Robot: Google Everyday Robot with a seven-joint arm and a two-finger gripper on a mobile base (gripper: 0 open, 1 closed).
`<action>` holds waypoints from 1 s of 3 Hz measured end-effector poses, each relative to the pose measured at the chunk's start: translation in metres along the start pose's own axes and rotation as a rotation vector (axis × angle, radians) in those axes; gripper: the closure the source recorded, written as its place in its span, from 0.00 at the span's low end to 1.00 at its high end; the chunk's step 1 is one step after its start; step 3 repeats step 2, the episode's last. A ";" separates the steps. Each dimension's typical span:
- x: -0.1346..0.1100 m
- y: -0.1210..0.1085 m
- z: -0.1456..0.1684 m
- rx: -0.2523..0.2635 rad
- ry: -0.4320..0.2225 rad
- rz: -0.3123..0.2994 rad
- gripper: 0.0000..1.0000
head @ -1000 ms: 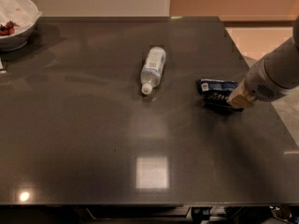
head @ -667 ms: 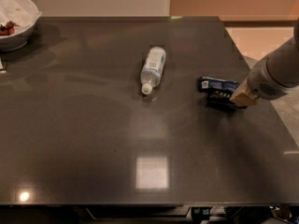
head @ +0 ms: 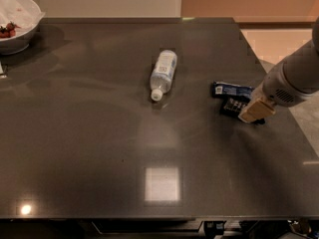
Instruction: Move rxbar chocolate near rxbar blueberry
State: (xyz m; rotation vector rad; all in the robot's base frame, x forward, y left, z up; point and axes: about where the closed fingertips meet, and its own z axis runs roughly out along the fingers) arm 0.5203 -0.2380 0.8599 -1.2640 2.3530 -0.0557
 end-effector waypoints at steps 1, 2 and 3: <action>-0.001 0.001 0.000 -0.001 0.000 -0.002 0.00; -0.001 0.001 0.000 -0.001 0.000 -0.002 0.00; -0.001 0.001 0.000 -0.001 0.000 -0.002 0.00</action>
Offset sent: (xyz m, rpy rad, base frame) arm -0.0002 0.0008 -0.0002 -0.0005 0.0006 0.0016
